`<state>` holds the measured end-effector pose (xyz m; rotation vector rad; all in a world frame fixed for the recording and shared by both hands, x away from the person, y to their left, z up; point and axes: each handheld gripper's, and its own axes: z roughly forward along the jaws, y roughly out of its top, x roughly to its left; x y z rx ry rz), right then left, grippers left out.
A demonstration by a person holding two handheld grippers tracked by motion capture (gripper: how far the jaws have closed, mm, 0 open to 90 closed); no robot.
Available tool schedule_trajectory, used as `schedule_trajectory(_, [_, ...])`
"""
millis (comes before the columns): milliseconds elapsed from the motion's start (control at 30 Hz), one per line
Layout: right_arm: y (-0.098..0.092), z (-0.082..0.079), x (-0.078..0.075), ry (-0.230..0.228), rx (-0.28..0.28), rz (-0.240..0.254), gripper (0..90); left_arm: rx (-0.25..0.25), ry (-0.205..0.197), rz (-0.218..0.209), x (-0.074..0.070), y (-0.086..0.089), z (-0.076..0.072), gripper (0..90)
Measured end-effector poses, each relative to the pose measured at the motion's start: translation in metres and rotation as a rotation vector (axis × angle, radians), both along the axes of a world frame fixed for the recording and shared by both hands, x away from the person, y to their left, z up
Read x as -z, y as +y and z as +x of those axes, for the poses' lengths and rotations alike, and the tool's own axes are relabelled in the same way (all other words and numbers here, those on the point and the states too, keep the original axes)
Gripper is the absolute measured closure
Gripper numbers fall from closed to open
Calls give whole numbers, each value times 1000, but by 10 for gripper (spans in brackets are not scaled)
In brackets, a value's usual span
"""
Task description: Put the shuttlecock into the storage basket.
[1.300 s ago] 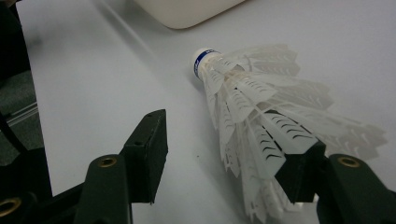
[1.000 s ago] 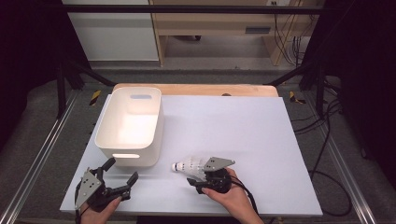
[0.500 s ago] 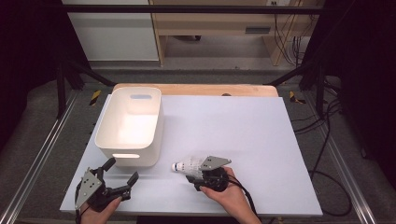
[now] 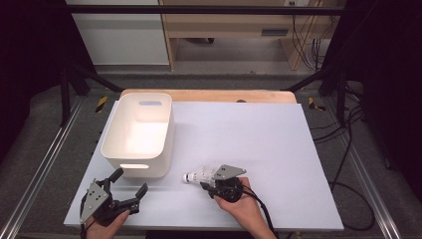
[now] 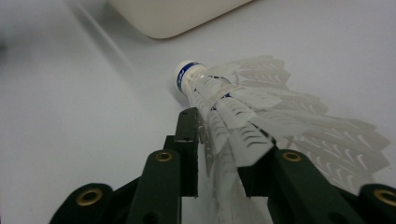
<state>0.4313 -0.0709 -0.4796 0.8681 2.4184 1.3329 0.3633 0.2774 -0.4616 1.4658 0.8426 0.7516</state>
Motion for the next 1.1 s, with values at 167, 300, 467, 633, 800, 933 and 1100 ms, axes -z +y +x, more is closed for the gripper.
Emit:
schedule_trajectory(167, [-3,1,0,0,12,18,781,2,-1,2,0,0,0,31])
schedule_trajectory(300, [-4,1,0,-3,14,25,805,0,0,0,0,0,0,31])
schedule_trajectory(467, [-5,2,0,-2,17,29,813,0,0,3,0,0,0,31])
schedule_trajectory(633, [-6,2,0,-4,17,26,816,-1,0,0,0,0,0,31])
schedule_trajectory(800, [-7,2,0,-7,14,28,845,0,0,0,0,0,0,31])
schedule_trajectory(933, [-7,2,-1,-8,11,29,852,0,0,2,0,0,0,31])
schedule_trajectory(1100, [-8,2,-1,-12,7,26,862,-2,0,0,0,0,0,31])
